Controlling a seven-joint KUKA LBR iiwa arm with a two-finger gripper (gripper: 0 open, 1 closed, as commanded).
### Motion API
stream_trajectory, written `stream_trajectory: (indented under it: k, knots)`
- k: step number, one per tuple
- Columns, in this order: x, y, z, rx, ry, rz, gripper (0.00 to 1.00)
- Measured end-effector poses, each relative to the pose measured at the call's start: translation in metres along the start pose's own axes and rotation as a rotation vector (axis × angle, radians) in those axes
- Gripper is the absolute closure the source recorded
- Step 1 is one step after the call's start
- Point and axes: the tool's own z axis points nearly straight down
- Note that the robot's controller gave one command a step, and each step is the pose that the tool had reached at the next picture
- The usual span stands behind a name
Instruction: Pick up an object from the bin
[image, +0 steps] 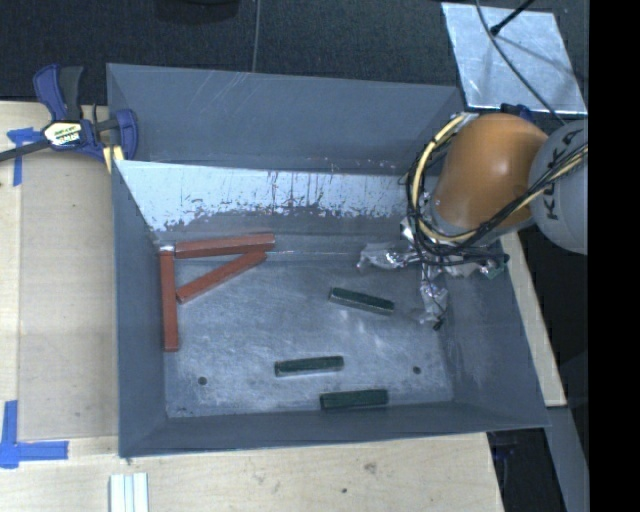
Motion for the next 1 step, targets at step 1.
stream_trajectory:
  k: [1]
  knots:
    - [0.0222,0.0271,-0.021,-0.006,0.001,-0.003,0.0]
